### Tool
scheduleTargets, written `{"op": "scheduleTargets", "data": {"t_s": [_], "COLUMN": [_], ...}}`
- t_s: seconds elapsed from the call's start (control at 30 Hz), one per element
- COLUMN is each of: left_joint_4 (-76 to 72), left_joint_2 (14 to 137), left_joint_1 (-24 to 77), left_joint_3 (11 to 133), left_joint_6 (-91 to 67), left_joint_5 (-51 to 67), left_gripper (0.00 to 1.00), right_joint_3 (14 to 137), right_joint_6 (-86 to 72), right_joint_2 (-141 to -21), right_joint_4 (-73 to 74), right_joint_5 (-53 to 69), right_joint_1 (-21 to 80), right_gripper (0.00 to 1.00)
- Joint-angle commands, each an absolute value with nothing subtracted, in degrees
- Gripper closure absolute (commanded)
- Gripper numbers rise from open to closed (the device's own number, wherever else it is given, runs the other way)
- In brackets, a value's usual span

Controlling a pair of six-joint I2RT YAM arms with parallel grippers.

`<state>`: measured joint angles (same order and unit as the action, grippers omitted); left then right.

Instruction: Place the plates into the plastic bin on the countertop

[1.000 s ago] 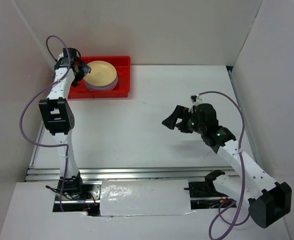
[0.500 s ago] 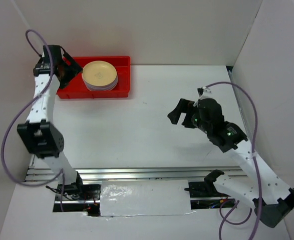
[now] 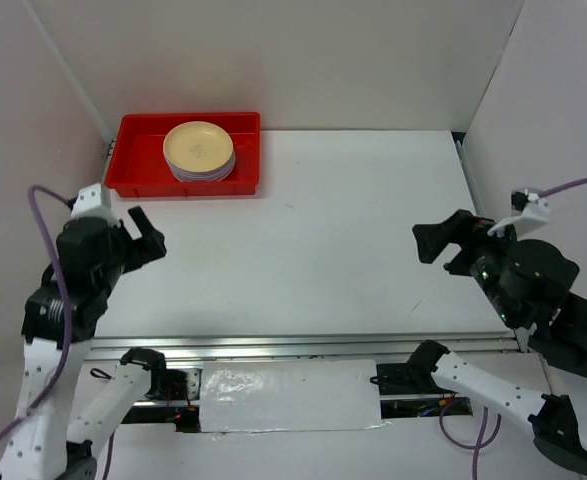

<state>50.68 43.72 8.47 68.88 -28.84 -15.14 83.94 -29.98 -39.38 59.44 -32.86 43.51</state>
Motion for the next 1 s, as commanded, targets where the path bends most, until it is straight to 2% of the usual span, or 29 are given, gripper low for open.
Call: {"op": "scheduleTargets", "data": {"t_s": [0.0, 0.27, 0.97], "left_joint_4": [50.7, 56.8, 58.7], "left_joint_2": [36.3, 28.4, 27.2], "left_joint_1": [9.0, 8.8, 8.7], "left_joint_3": [64.1, 64.1, 60.8], "left_joint_6": [-27.1, -28.6, -30.5], "left_joint_5": [-14.3, -12.7, -11.5], "left_gripper": [0.01, 0.01, 0.01], "right_joint_3": [82.9, 73.7, 68.7], "right_joint_6": [-30.9, -31.1, -32.6], "right_joint_2": [-34.2, -23.6, -23.9], "right_joint_4": [66.8, 67.1, 65.5], "right_joint_5": [-34.7, -30.0, -29.3], "right_joint_1": [43.9, 42.8, 42.6], "right_gripper": [0.00, 0.00, 0.00]}}
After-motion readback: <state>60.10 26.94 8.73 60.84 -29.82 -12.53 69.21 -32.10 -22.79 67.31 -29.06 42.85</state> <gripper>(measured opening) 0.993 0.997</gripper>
